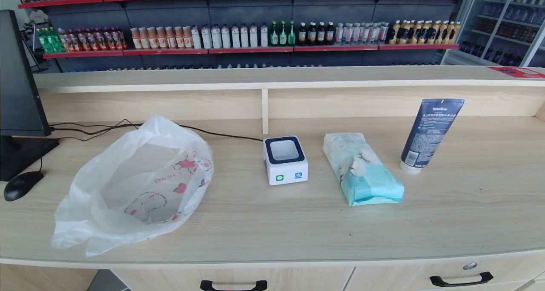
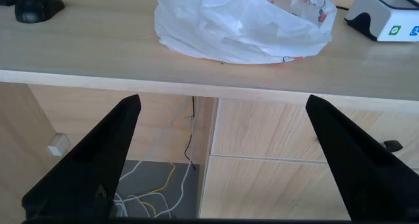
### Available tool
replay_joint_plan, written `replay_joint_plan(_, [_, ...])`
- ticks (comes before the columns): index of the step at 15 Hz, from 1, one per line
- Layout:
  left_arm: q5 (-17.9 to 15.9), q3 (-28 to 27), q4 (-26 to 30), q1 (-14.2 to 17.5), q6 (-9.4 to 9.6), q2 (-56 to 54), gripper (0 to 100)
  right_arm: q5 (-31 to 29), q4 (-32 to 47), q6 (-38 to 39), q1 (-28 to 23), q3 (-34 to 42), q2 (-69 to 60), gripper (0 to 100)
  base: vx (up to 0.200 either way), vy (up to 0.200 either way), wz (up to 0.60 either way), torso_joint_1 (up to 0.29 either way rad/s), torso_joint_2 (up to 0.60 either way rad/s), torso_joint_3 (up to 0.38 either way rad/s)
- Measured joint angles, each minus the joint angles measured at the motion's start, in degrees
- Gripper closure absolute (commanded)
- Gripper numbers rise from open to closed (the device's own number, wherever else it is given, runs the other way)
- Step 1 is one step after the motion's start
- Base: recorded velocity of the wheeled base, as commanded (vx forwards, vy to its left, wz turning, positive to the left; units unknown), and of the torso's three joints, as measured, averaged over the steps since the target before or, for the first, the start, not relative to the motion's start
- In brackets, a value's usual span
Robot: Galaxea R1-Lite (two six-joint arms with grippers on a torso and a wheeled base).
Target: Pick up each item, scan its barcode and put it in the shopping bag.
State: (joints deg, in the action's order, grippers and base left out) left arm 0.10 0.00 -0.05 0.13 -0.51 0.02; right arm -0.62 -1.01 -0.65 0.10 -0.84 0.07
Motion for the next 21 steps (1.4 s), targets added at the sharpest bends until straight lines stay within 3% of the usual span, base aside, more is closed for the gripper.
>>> replay_joint_plan(3, [-0.02,0.0,0.02,0.0,0.0,0.0,0,0.69,-0.6,-1.07,0.17,-6.16,3.43,0,0.0,0.0,0.0,0.0,0.0,0.0])
replay_joint_plan(5, [-0.02,0.0,0.0,0.0,0.0,0.0,0,1.06,-5.68,-1.51,0.94,-9.81,9.07,0,0.0,0.0,0.0,0.0,0.0,0.0])
replay_joint_plan(7, [-0.02,0.0,0.02,0.0,0.0,0.0,0,1.17,-17.96,-1.84,1.39,-11.84,18.49,0,0.0,0.0,0.0,0.0,0.0,0.0])
replay_joint_plan(11, [-0.02,0.0,0.0,0.0,0.0,0.0,0,1.79,-51.37,-4.33,2.18,-15.3,45.37,0,0.0,0.0,0.0,0.0,0.0,0.0])
replay_joint_plan(13, [-0.02,0.0,0.02,0.0,0.0,0.0,0,3.95,-61.86,-5.92,2.93,-19.82,57.5,0,0.0,0.0,0.0,0.0,0.0,0.0])
replay_joint_plan(15, [-0.02,0.0,0.0,0.02,0.0,0.0,0,11.46,-66.37,-7.31,6.01,-25.97,66.27,0,0.0,0.0,0.0,0.0,0.0,0.0])
replay_joint_plan(16, [-0.02,0.0,0.02,0.05,0.0,0.0,0,12.17,-66.73,-8.57,7.5,-27.4,68.52,0,0.0,0.0,0.0,0.0,0.0,0.0])
replay_joint_plan(19, [-0.02,0.0,0.02,0.0,0.02,0.0,0,5.0,-69.88,-9.36,10.18,-25.65,71.92,0,0.0,0.0,0.0,0.0,0.0,0.0])
replay_joint_plan(21, [-0.02,0.0,0.05,0.0,0.02,0.0,0,3.71,-71.19,-8.37,12.74,-20.89,73.16,0,0.0,0.0,0.0,0.0,0.0,0.0])
